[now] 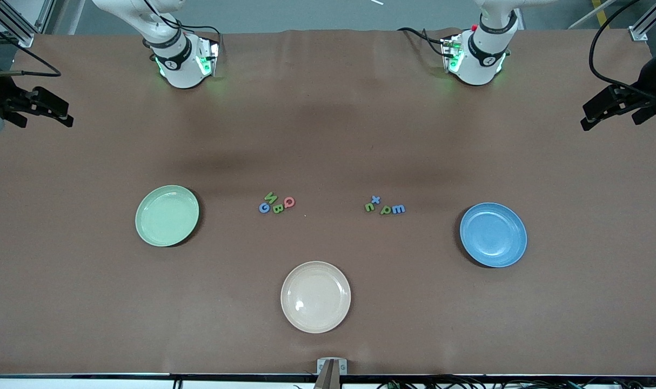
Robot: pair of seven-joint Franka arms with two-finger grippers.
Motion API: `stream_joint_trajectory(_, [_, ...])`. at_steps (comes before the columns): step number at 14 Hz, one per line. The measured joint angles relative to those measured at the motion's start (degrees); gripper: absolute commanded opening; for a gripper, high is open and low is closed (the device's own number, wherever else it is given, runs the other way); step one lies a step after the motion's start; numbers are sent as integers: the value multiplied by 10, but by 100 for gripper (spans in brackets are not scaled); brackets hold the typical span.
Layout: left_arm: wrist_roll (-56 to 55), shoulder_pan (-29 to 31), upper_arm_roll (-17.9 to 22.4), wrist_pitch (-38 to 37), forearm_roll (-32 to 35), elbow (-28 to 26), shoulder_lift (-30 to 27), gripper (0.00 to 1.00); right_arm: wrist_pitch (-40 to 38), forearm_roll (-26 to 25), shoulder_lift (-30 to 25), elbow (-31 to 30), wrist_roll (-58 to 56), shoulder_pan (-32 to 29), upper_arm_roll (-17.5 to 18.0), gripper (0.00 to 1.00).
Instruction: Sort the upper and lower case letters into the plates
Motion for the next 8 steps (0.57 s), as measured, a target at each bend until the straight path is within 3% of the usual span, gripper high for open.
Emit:
stream_joint_trajectory(5, [0,-3,-7,-1,0,-1,9,100,0,0,0,0,0,0,0,100])
stream_joint_trajectory(8, [-1,-5,-51,-1,-3,-5,42,100,0,0,0,0,0,0,0,100])
